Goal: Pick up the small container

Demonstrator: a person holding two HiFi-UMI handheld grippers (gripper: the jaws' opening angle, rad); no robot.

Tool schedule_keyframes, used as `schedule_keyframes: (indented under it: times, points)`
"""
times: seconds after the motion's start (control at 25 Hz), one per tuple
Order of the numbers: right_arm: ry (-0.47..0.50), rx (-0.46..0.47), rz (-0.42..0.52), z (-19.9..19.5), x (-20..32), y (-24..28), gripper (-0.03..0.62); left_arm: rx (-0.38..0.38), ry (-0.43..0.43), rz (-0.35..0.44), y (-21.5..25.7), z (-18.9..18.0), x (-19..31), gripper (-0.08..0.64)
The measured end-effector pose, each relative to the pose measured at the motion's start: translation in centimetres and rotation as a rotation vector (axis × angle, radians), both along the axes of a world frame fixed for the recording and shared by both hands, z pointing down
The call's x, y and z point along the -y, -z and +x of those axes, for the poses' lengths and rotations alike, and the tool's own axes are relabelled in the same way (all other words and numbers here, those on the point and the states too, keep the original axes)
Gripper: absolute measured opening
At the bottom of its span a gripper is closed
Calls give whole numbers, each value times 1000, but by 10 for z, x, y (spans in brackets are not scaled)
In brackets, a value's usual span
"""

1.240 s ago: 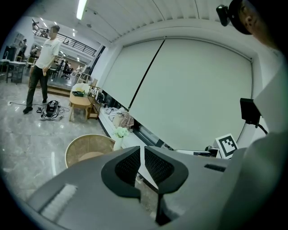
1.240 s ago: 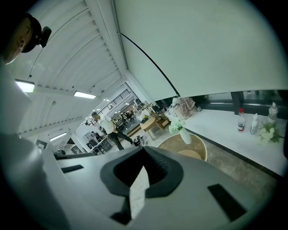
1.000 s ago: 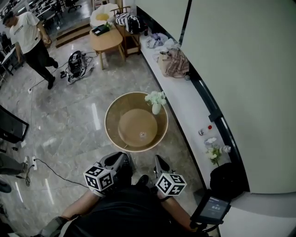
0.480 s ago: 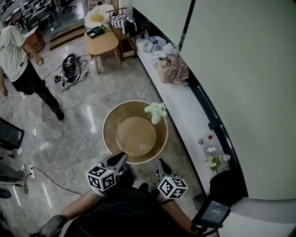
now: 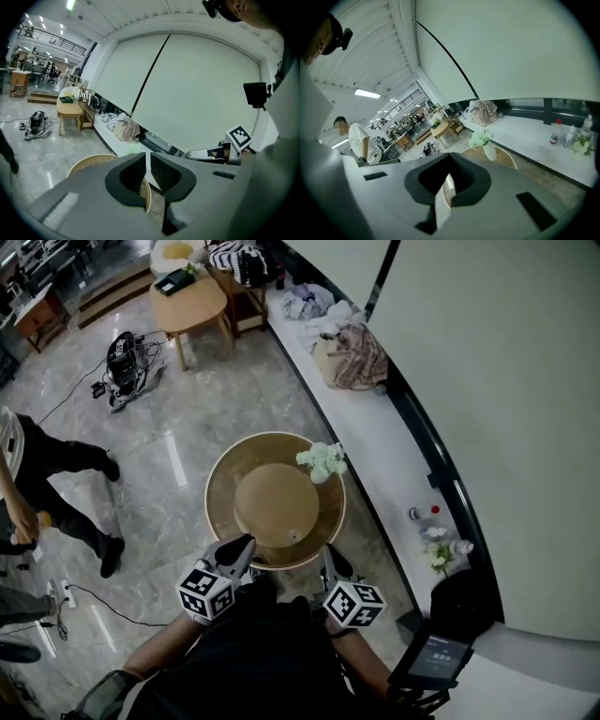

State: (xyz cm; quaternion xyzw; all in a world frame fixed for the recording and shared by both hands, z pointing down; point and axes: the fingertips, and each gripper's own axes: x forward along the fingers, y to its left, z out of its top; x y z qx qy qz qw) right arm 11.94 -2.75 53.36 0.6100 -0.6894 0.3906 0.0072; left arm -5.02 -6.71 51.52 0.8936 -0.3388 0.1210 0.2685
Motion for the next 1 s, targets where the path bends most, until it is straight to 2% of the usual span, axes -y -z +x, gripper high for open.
schedule_keyframes:
  times: [0.28, 0.36, 0.48, 0.6, 0.84, 1.0]
  points:
    - [2, -108, -69, 13, 31, -31, 6, 57, -84, 36, -32, 6, 43, 12]
    - [16, -132, -92, 19, 34, -48, 6, 72, -102, 3, -54, 11, 46, 11]
    - [44, -129, -159, 24, 27, -88, 6, 141, -108, -48, -101, 17, 41, 11]
    - [83, -116, -214, 31, 26, -125, 6, 220, -137, -14, -142, 29, 41, 12]
    - [111, -123, -259, 58, 38, -179, 6, 275, -195, 13, -214, 64, 41, 12]
    - [105, -121, -301, 72, 37, -205, 6, 313, -182, -37, -263, 74, 38, 12]
